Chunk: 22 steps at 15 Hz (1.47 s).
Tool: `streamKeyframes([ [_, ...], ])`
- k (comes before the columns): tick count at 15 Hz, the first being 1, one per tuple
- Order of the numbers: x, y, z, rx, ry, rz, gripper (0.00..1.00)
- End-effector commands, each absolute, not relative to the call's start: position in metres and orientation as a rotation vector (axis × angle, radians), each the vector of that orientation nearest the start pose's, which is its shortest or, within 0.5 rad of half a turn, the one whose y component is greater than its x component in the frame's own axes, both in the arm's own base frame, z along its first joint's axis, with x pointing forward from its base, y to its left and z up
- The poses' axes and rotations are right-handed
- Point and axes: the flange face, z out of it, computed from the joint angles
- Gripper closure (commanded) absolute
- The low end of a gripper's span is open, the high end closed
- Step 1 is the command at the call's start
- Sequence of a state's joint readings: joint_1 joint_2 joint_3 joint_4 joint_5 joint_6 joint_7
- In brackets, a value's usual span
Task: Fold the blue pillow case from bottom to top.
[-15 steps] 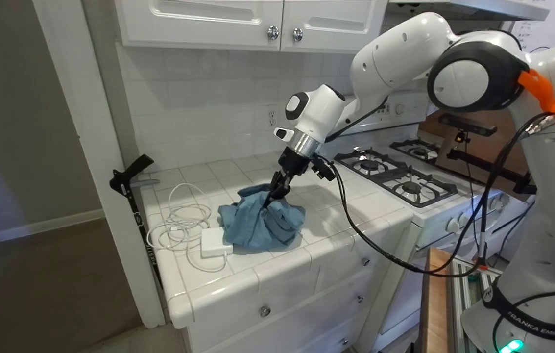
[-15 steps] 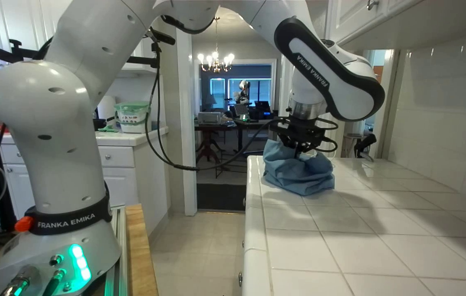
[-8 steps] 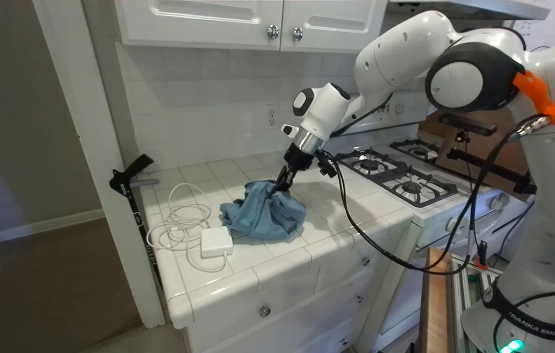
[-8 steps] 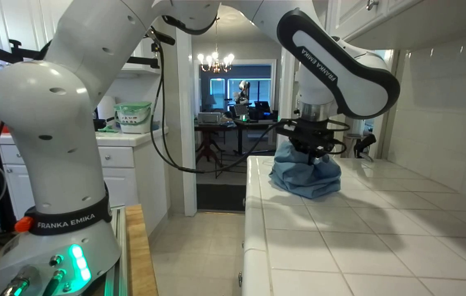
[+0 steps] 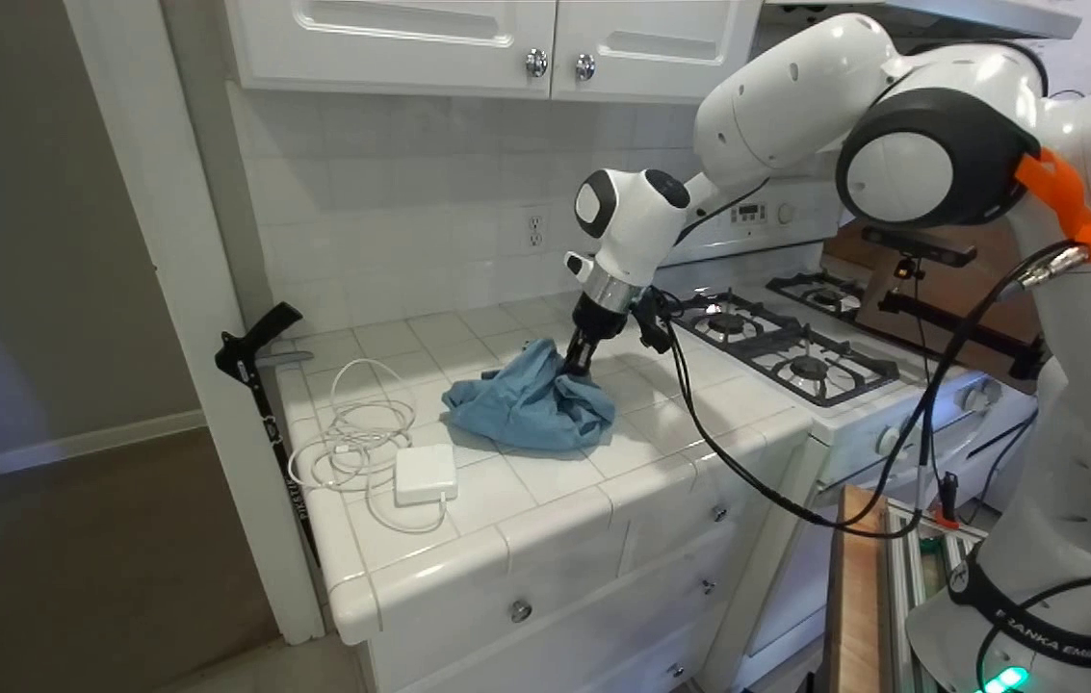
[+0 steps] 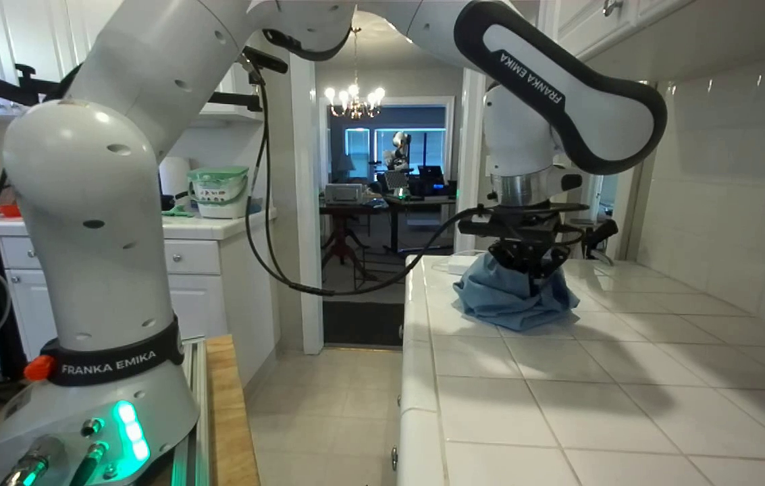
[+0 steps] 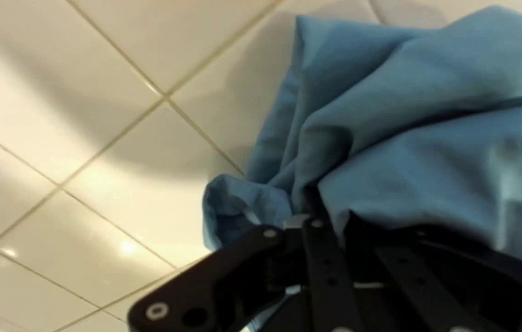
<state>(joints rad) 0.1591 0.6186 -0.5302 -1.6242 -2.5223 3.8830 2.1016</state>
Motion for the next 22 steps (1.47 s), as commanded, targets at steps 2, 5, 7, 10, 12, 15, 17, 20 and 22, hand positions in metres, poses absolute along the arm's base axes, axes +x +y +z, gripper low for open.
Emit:
streamKeyframes([
  [2,0.547,-0.087,0.274,-3.215,-0.654,-0.474,0.99],
  [5,0.550,-0.074,0.266,-3.239,-0.712,-0.496,0.99],
  [7,0.553,-0.068,0.258,-3.261,-0.758,-0.515,0.99],
  [10,0.556,-0.063,0.243,-3.275,-0.805,-0.552,0.99],
  [12,0.555,-0.061,0.241,-3.312,-0.844,-0.540,0.70],
  [15,0.555,-0.055,0.265,-3.353,-0.917,-0.574,0.56],
  [17,0.552,-0.050,0.293,-3.409,-0.947,-0.634,0.42],
  [20,0.544,-0.031,0.336,-3.450,-0.971,-0.778,0.21],
  [22,0.541,-0.013,0.358,-3.452,-0.970,-0.888,0.07],
])
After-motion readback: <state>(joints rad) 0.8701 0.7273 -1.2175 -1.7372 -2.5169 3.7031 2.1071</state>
